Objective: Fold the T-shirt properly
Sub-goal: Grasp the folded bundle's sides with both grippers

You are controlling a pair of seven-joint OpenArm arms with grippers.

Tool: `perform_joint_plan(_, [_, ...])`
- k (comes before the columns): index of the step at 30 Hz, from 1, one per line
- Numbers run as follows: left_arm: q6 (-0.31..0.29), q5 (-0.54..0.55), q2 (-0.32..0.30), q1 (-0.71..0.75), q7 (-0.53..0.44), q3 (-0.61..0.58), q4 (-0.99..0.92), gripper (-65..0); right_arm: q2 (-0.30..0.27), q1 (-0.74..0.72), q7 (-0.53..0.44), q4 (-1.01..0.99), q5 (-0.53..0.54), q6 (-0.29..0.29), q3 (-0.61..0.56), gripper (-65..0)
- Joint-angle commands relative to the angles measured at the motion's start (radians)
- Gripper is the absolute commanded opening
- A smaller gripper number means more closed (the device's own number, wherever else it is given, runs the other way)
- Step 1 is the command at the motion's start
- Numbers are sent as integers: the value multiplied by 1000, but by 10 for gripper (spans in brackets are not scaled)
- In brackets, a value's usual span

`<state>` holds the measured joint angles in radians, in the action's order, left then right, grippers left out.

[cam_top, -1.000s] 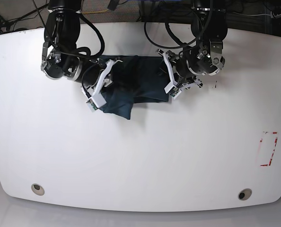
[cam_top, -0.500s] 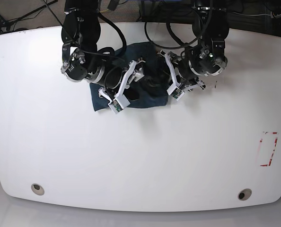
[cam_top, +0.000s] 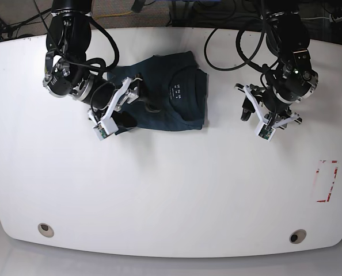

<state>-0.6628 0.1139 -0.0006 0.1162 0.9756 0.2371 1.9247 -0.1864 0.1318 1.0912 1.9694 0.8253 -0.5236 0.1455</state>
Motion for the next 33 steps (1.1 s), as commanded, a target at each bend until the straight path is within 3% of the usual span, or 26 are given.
perform_joint_plan(1, [-4,30,-19,0,-19,-58,22,-388,-6,-22,-27,3,-13,-5,26,-157])
perform_joint_plan(5, [-4,28,-22,-2,-24,-153,22,-388,-6,-74,-27,-63,-97,-5,41,-250])
perform_joint_plan(8, [-4,28,-16,-2,-24,-229,22,-388,-3,-128,-29,-147,-154,-5,39,-400])
perform_joint_plan(12, [-4,28,0,3,-25,-327,22,-388,-6,-191,-29,-246,-223,-8,39,-507])
perform_joint_plan(18, [-4,22,34,32,-25,-419,15,-388,-14,-281,-33,-387,-380,-97,39,-507])
perform_joint_plan(24, [2,22,29,37,-25,-450,-58,-388,-15,-286,-113,-439,-522,-174,39,-506])
perform_joint_plan(33, [2,22,-20,-79,-27,-454,-235,-388,-14,-243,-154,-456,-650,-175,39,-507])
